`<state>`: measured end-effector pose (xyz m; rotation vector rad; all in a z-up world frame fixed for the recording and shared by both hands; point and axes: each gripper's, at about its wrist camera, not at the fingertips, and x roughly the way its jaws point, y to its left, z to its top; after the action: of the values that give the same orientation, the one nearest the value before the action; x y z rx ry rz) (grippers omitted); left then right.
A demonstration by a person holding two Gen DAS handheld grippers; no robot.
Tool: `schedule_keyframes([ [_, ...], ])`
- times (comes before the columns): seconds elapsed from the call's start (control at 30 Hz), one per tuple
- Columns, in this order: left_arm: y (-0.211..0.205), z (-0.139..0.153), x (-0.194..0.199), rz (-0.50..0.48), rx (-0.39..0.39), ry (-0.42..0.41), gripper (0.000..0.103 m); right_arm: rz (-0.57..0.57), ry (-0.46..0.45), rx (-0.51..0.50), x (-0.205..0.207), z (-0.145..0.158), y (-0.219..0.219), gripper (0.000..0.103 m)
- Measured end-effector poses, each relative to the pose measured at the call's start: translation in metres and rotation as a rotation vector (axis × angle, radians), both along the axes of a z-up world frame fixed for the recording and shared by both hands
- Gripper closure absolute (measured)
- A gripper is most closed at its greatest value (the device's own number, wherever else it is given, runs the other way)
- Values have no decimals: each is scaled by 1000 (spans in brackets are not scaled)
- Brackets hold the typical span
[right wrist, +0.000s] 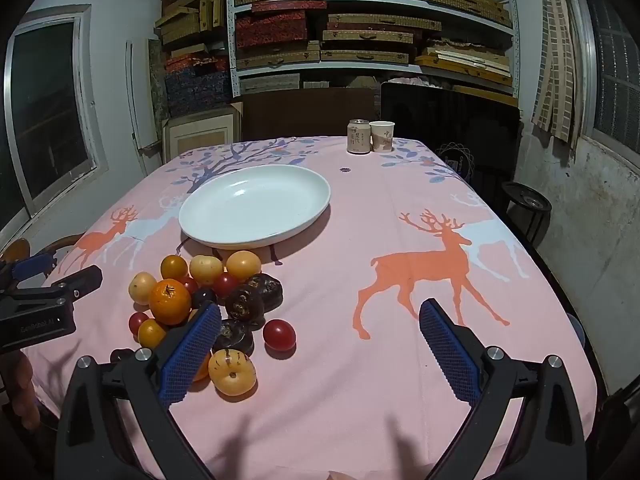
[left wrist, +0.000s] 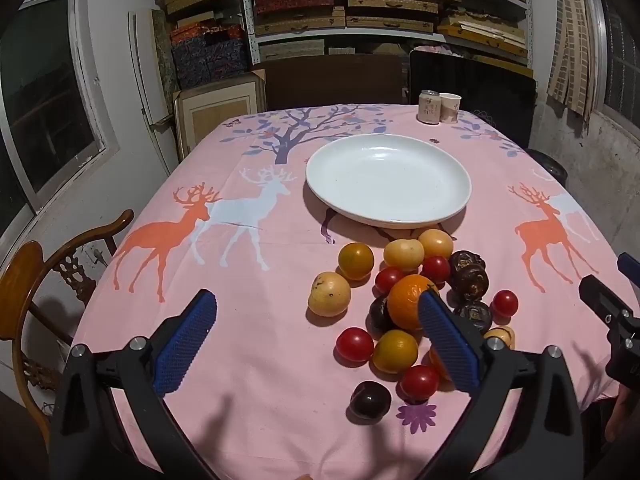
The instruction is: Organize fruits
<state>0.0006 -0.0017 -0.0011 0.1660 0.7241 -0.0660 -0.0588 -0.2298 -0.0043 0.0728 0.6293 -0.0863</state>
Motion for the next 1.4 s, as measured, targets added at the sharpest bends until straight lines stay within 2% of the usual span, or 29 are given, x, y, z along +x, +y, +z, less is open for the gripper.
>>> schedule_keyframes([
  [0.1, -6, -2, 1, -5, 11, -2, 4, 7, 13, 4, 1, -2, 1, 3],
  [0.13, 1, -4, -1, 6, -23, -8, 4, 9, 14, 4, 1, -2, 1, 3],
  [0.4, 4, -8, 2, 10, -26, 5, 4, 9, 8, -17, -3, -5, 12, 3],
  [1.4, 7, -5, -4, 4, -32, 9, 4, 11, 7, -5, -5, -3, 7, 3],
])
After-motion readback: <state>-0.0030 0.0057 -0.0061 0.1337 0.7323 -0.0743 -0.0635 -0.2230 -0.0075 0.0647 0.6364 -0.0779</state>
